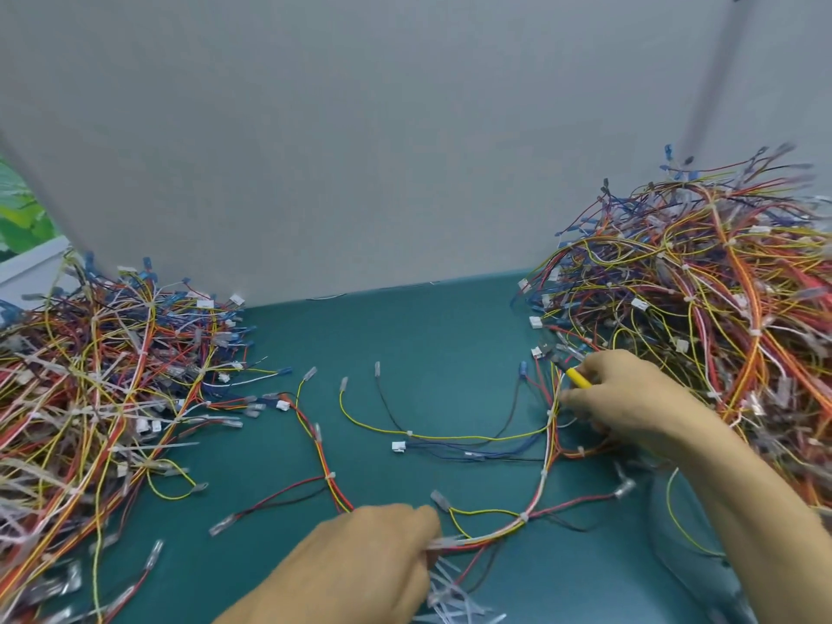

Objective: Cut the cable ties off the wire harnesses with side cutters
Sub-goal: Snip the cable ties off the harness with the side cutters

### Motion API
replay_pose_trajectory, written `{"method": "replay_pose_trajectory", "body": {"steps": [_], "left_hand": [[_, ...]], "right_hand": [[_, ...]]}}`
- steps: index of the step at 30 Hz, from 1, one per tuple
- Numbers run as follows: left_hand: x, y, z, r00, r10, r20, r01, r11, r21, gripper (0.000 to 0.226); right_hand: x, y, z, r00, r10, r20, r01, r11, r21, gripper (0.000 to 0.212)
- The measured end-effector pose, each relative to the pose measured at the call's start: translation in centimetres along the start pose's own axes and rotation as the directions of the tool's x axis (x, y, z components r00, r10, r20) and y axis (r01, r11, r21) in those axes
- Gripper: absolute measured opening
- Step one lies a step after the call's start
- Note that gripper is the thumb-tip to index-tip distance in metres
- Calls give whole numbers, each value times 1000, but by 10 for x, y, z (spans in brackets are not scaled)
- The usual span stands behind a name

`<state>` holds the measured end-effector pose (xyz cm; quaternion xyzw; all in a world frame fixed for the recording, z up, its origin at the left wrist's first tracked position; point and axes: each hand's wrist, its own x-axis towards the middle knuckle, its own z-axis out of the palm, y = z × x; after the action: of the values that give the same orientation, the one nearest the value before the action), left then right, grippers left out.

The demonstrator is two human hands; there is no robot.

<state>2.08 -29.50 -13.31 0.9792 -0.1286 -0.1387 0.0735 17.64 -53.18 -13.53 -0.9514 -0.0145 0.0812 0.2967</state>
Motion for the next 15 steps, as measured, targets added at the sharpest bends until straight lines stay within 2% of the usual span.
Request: {"method": "replay_pose_trajectory", "body": {"steps": [2,7,12,14,15], "left_hand": [[-2,3,8,999,-38,2,38,998,55,18],[-11,3,20,999,-9,38,7,999,51,22],[-16,-1,20,995,68,73,-77,990,117,46],[-21,-5,14,997,63,35,-65,997,51,53],[-22,-7,9,999,16,-31,-16,1000,-17,55]], "right_hand": [[-1,-1,3,1000,0,8,0,999,-32,21],[-3,-6,14,1000,-17,7,18,981,-191,31],[-7,-15,28,997,-21,-75,-5,944,-331,32],[-9,-17,34,994,-20,-103,-16,941,-339,28],[-11,-18,36,993,-24,-115,-18,939,-343,26]]}}
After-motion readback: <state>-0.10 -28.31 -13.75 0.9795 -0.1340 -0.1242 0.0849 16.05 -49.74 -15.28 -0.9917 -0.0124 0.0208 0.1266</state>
